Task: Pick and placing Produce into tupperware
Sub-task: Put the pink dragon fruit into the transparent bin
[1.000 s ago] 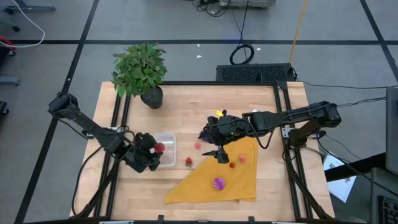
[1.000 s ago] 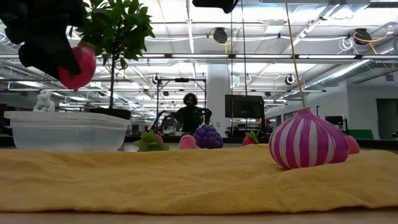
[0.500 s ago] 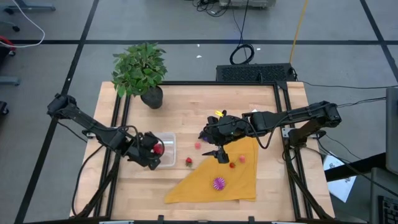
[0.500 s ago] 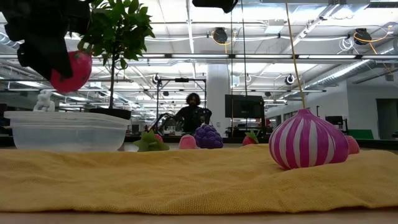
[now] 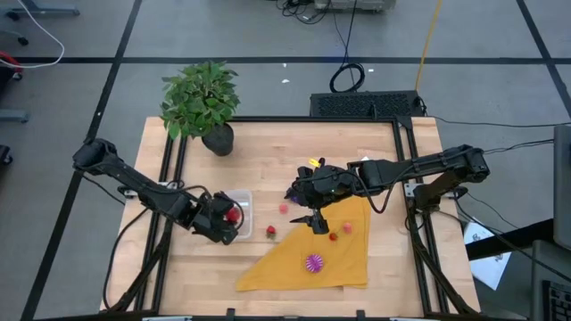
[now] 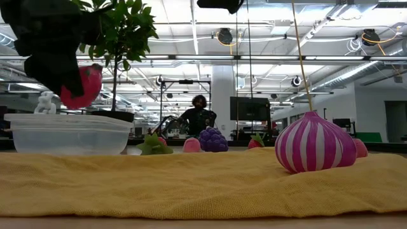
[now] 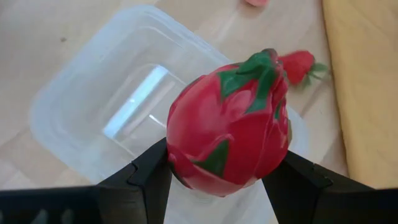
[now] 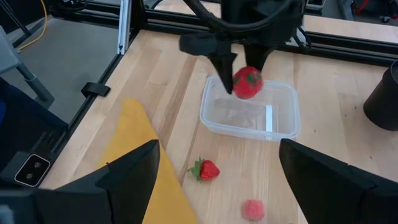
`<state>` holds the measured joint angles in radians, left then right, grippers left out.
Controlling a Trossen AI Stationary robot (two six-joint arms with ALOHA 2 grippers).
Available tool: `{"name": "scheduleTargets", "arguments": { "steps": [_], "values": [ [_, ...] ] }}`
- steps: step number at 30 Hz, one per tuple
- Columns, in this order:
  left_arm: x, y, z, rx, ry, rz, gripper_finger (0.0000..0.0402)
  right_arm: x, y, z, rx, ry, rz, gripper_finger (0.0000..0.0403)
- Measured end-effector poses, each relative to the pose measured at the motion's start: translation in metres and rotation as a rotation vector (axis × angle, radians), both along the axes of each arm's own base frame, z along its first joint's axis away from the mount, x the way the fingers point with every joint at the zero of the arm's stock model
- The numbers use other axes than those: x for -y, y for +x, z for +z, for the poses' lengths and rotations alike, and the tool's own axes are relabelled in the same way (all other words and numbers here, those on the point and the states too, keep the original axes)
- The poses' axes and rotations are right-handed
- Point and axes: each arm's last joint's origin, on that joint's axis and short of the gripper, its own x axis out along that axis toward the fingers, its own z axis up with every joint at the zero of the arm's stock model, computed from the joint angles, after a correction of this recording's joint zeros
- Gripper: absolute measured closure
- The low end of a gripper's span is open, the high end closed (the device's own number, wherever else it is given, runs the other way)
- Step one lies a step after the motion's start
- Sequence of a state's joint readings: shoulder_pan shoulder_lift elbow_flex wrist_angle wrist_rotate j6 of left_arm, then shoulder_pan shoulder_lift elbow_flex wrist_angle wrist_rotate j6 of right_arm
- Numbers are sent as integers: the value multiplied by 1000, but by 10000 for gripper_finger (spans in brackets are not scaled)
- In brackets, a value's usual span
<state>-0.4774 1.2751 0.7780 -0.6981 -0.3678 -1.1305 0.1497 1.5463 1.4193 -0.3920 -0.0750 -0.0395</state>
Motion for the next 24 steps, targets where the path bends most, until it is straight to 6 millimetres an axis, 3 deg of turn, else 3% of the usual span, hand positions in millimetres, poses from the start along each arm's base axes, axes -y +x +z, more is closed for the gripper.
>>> {"name": "scheduleTargets", "arguments": {
  "steps": [16,24],
  "values": [
    [3,16,-21,-33,26,39,190,0,0,0,1,1,0,80],
    [-1,17,-22,-44,11,63,190,0,0,0,-2,1,0,80]
  ]
}}
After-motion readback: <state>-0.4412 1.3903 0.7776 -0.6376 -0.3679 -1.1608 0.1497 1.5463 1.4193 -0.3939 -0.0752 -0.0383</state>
